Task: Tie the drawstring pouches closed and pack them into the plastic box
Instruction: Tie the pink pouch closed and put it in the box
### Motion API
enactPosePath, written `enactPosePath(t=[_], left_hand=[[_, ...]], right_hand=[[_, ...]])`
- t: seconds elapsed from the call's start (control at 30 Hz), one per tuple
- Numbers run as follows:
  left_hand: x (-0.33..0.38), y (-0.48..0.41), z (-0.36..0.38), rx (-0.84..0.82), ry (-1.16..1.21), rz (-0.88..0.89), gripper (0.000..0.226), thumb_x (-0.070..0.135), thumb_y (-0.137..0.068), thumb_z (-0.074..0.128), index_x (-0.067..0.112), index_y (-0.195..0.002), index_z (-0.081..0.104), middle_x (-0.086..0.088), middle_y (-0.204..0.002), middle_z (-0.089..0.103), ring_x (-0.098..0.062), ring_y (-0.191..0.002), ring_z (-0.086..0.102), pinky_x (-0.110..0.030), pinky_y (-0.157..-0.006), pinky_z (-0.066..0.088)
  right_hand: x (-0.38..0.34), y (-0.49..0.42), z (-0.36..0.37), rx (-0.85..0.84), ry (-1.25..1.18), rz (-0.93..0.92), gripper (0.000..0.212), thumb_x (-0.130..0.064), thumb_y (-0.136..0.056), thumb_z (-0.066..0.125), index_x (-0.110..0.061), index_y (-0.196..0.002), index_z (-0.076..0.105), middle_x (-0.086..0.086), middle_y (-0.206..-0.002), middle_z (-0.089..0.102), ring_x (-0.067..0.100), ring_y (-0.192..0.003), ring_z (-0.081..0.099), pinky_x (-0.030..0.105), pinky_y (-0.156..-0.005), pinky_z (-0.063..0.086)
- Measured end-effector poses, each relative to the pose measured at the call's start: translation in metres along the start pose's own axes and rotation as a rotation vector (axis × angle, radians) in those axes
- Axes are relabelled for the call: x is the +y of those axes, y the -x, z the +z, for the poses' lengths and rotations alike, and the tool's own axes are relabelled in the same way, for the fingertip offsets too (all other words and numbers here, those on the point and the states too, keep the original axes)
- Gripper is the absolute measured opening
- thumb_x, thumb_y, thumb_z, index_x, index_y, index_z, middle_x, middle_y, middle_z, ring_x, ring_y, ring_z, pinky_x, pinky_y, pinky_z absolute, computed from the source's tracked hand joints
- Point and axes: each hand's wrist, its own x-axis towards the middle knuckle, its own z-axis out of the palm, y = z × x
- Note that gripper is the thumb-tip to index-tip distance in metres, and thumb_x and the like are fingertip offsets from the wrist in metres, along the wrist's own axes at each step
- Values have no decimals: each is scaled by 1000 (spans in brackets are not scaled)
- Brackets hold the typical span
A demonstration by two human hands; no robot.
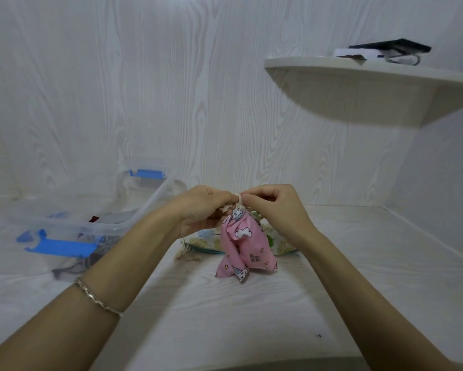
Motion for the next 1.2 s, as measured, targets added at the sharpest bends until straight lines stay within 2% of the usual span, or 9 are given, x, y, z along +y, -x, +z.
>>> enactPosePath(t=[0.17,0.3,0.47,0.6,0.7,0.8,0.97,1.1,1.2], left_hand=[[-2,0,-6,-45,-19,21,15,17,-90,64,6,-94,73,-3,-71,62,-11,-65,56,-24,-70,52],[2,3,-17,89,-387,150,13,14,-91,64,7,-96,74,-7,-74,65,-9,-64,58,-19,-66,54],[-1,2,-18,76,-390,184,13,8,-93,60,1,-96,70,-13,-79,64,-14,-69,60,-22,-72,56],[-5,0,-16,221,-410,209,15,19,-96,56,8,-93,66,-8,-87,67,-17,-79,63,-30,-73,55],[-6,6,-15,324,-606,97,58,54,-97,35,9,-80,66,-2,-71,64,-12,-58,52,-23,-50,38],[-4,10,-13,-183,-293,-409,110,81,-81,5,-6,-106,68,-16,-87,72,-13,-48,55,-16,-36,34],[-1,-2,5,-458,194,-408,126,96,-59,12,0,-129,53,-28,-122,61,-42,-108,63,-43,-93,51],[22,-13,15,-379,348,-144,121,95,-63,10,12,-147,35,-27,-141,45,-52,-120,51,-58,-101,41],[48,-13,8,-249,346,83,108,94,-68,11,21,-137,50,-16,-138,52,-49,-123,49,-63,-100,40]], right_hand=[[1,-4,-10,-83,89,-2,7,-17,-87,71,-13,-85,75,1,-76,72,6,-67,62,18,-63,50],[13,-8,-30,-169,201,67,15,-20,-95,59,-19,-83,68,-3,-76,63,6,-69,55,24,-70,46],[25,-6,-33,-359,69,166,25,-36,-91,64,-20,-110,65,0,-107,71,16,-102,66,34,-99,48],[22,-5,-17,-457,51,163,27,-26,-89,69,-17,-114,67,1,-108,74,18,-102,70,41,-96,53],[16,-11,-14,-193,4,53,16,-29,-92,64,-19,-104,68,10,-97,75,34,-92,70,55,-91,52],[0,-18,-13,-81,-81,-52,18,-23,-95,61,-13,-110,65,9,-94,76,30,-86,73,47,-85,56],[-36,-25,-9,-85,-153,-220,13,-13,-96,59,-9,-108,61,14,-91,74,30,-80,73,37,-74,59],[-71,-23,-3,-70,-189,-353,10,-8,-94,60,-13,-102,61,4,-87,72,20,-81,70,34,-75,57],[-96,-17,5,-40,-251,-417,10,-7,-92,62,-13,-99,59,0,-82,70,19,-82,67,44,-81,56]])
